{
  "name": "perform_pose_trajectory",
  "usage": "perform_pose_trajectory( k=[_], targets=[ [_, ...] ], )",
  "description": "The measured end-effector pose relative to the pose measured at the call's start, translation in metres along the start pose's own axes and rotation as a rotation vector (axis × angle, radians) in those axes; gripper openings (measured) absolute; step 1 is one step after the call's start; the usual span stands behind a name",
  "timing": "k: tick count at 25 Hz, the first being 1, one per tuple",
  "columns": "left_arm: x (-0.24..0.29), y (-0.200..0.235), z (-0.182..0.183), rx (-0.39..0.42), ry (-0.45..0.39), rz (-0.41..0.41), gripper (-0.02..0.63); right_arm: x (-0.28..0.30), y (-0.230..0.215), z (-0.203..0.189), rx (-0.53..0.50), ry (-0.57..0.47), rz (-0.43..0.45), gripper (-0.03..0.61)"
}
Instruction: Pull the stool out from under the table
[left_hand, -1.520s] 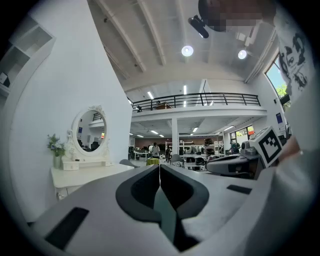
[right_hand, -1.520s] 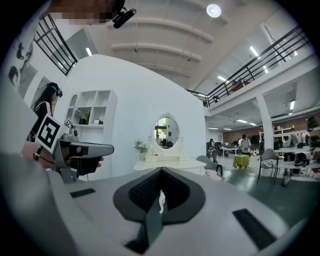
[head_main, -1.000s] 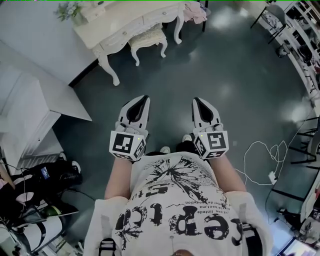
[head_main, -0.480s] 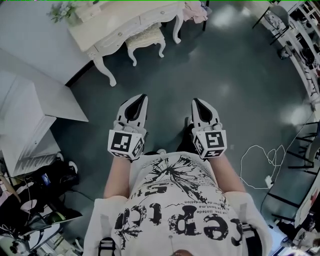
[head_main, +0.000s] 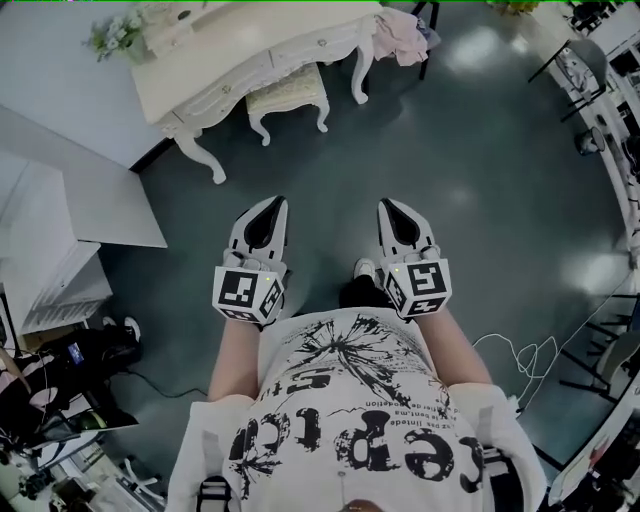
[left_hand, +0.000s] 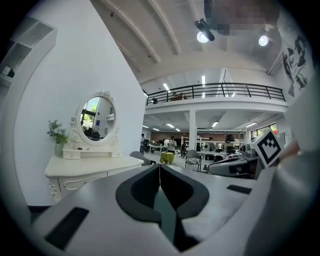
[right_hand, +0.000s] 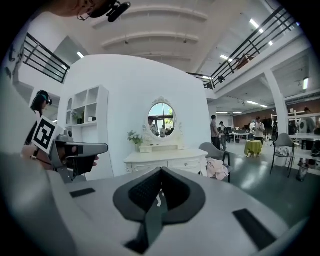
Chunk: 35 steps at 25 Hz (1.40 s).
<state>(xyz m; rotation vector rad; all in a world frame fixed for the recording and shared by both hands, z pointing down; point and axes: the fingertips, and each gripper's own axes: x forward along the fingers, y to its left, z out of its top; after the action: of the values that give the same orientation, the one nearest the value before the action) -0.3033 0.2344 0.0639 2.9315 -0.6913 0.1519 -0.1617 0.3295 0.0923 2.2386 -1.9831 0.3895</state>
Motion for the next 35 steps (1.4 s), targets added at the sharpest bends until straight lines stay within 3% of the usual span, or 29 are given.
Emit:
perform_pose_trajectory(
  k=[7,12,19,29,35],
  targets=[
    [0.089,-0.023,0.005,-0.047,-0.02,0.091,0.021,0.038,-0.094,0.008,-0.052,0.054,0.1,0.015],
    [0.124,-0.017,-0.012,-0.082,0.027,0.132,0.021,0.077,-0.127,0.001,-0.043,0.089,0.141,0.016],
    [0.185,0.044,-0.044,-0.125,0.074,0.199,0.021,0.176,-0.152,-0.009,-0.067,0.138,0.198,0.017],
    [0.322,0.163,-0.038,-0.181,0.008,0.257,0.021,0.358,-0.183,0.011,-0.091,0.175,0.278,0.017],
    [0.37,0.206,-0.063,-0.182,0.037,0.31,0.021,0.439,-0.189,0.0,-0.107,0.182,0.369,0.017]
  ],
)
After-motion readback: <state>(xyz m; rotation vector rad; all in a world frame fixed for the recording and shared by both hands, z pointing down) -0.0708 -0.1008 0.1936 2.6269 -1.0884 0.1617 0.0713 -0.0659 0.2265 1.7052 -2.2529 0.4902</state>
